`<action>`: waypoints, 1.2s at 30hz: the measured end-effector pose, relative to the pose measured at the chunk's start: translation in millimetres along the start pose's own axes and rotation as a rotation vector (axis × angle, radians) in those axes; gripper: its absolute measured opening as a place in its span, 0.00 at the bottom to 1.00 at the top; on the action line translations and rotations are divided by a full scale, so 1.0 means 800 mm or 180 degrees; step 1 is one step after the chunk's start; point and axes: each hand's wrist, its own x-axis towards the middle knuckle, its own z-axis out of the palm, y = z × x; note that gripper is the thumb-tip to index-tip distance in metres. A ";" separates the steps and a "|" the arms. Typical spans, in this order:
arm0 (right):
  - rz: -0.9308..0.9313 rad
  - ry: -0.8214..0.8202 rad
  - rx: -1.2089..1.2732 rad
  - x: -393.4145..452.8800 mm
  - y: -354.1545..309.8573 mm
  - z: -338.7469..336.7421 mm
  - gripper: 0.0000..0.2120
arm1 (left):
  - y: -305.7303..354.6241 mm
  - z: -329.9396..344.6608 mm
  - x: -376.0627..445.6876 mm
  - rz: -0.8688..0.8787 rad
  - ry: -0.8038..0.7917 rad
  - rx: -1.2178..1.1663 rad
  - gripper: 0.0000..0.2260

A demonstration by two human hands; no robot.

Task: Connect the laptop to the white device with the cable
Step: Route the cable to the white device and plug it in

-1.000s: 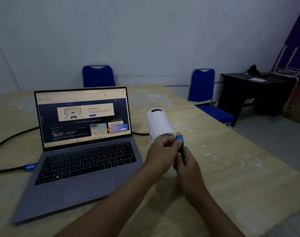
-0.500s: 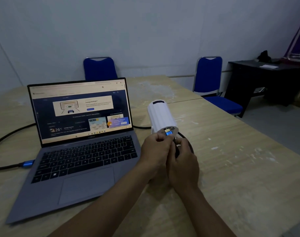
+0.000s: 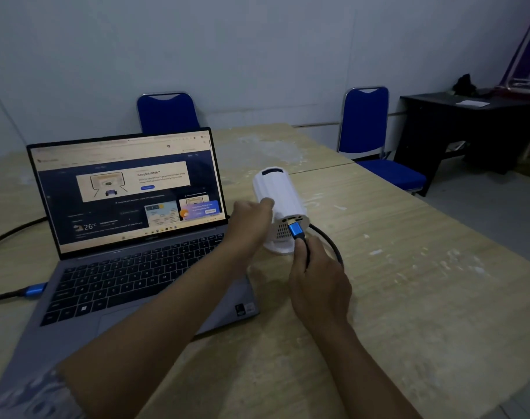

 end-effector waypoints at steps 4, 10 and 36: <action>0.0034 -0.0082 0.0010 0.003 -0.001 0.000 0.15 | 0.013 0.017 0.032 -0.0500 -0.0018 0.0007 0.35; 0.0011 0.0026 -0.0029 0.003 -0.002 0.001 0.16 | 0.013 0.025 0.052 -0.0819 -0.0788 -0.0545 0.36; 0.0158 0.0033 -0.0052 0.006 0.002 0.007 0.17 | -0.018 0.040 0.068 -0.0497 -0.0368 0.0111 0.35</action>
